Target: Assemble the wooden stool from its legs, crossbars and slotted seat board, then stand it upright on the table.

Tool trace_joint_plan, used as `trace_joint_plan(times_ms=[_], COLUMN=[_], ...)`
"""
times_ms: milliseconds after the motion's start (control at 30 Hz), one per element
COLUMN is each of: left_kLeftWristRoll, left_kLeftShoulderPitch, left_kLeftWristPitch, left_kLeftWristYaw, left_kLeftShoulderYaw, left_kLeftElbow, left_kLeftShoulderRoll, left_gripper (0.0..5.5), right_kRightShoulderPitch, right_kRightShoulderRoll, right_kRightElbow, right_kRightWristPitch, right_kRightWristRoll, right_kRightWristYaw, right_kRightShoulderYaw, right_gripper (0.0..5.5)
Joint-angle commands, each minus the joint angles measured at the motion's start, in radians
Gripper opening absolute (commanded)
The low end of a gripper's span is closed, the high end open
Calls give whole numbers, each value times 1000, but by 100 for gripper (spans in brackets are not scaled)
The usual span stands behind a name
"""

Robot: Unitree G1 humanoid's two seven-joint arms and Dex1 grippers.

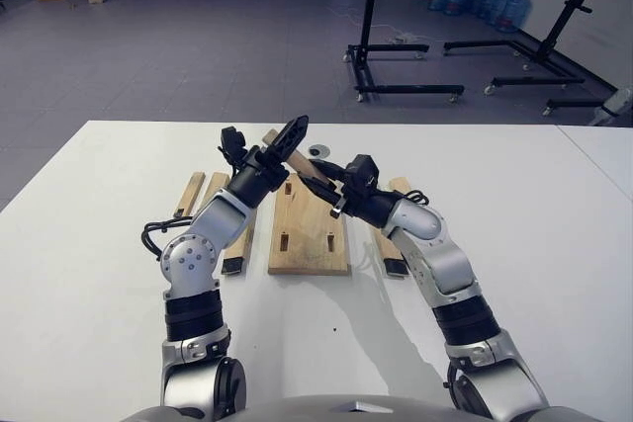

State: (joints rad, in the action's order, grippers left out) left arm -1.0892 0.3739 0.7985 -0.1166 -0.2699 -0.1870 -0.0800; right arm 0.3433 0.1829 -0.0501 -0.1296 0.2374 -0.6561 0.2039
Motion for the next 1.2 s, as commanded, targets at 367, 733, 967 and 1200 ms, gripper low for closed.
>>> trace_joint_plan(times_ms=[367,733,967,1200], left_kLeftWristRoll=[-11,18,68,184], left_kLeftShoulderPitch=[-15,-25,-28,-21], left_kLeftWristPitch=[-17,-28,-70,-139], left_kLeftWristYaw=[25,36,35,41], left_kLeftShoulderYaw=[4,16,12,41], left_kLeftElbow=[13,24,41,21], left_kLeftShoulderRoll=[12,25,45,74], left_gripper=[153,39,39,39], right_kRightShoulderPitch=[-9,0,0,21], right_kRightShoulderRoll=[0,2,32,112], right_kRightElbow=[-34,-56,-68,-84], right_kRightWristPitch=[-29,-34,-145,-245], right_kRightWristRoll=[22,18,20,42], right_kRightWristYaw=[-5,8,-13,-45], right_kRightShoulderYaw=[3,2,31,-16], right_gripper=[128,128,182,297])
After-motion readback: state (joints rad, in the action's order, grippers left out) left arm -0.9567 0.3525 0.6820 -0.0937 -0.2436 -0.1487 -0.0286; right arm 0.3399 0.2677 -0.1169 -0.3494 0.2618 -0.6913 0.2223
